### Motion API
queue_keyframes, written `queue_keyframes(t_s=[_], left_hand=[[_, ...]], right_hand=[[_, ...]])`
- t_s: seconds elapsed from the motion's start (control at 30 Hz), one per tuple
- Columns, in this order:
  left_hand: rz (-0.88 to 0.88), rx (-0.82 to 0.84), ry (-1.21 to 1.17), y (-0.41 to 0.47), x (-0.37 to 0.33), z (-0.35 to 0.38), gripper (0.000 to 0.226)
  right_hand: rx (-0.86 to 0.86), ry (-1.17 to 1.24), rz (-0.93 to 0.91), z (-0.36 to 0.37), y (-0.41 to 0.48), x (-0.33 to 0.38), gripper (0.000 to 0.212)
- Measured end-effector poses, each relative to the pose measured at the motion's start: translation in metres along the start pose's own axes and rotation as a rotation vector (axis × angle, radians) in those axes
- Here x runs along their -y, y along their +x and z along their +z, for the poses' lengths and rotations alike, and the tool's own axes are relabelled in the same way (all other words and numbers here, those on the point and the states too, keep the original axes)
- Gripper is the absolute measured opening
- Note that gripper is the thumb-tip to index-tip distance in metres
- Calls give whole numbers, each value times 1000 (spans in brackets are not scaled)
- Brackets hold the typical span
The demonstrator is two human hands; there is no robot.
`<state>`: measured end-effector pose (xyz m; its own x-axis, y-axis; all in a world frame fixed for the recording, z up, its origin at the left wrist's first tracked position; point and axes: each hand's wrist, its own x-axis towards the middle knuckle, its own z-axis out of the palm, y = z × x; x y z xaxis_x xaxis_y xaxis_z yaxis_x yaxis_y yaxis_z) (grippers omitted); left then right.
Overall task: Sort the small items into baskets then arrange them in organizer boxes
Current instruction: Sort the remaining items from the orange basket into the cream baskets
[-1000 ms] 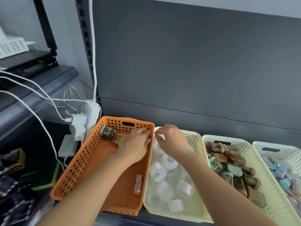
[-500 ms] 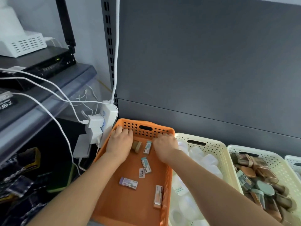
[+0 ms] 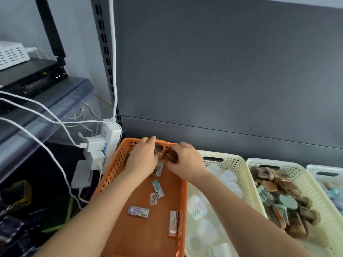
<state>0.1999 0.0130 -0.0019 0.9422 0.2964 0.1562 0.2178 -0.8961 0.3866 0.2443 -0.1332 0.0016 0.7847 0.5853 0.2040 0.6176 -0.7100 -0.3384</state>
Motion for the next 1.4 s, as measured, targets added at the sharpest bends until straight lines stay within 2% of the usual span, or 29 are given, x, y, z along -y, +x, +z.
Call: queue_keyframes(t_s=[0.1,0.2,0.33,0.53,0.67,0.83,1.07,1.23,1.4], left_hand=[[47,-50,-171,2,-38,-1,66],[122,-66,-318,-2,-85,3,58],[299,19,-331,-14,-156,26,47],[507,110,-242,-35,-244,74,47],[588,170,-111,-54,-268,102,37],[530,175,-92,-68,-279,112,24],[468,100,-23,-76,-267,98,19],[368,1,38,-72,-222,68,21],[190,-38,228,-67,-142,27,29]], right_hand=[[-144,49,87,-25,-16,-23,34],[-252,92,233,-53,-42,-59,41],[-346,33,378,-88,-90,-113,33],[-281,-100,565,-118,-159,-182,50],[-182,-199,606,-124,-191,-206,42],[-145,-194,569,-122,-204,-216,41],[-165,-82,459,-122,-189,-207,20],[-177,-25,265,-109,-161,-169,15],[-59,20,84,-87,-121,-112,24]])
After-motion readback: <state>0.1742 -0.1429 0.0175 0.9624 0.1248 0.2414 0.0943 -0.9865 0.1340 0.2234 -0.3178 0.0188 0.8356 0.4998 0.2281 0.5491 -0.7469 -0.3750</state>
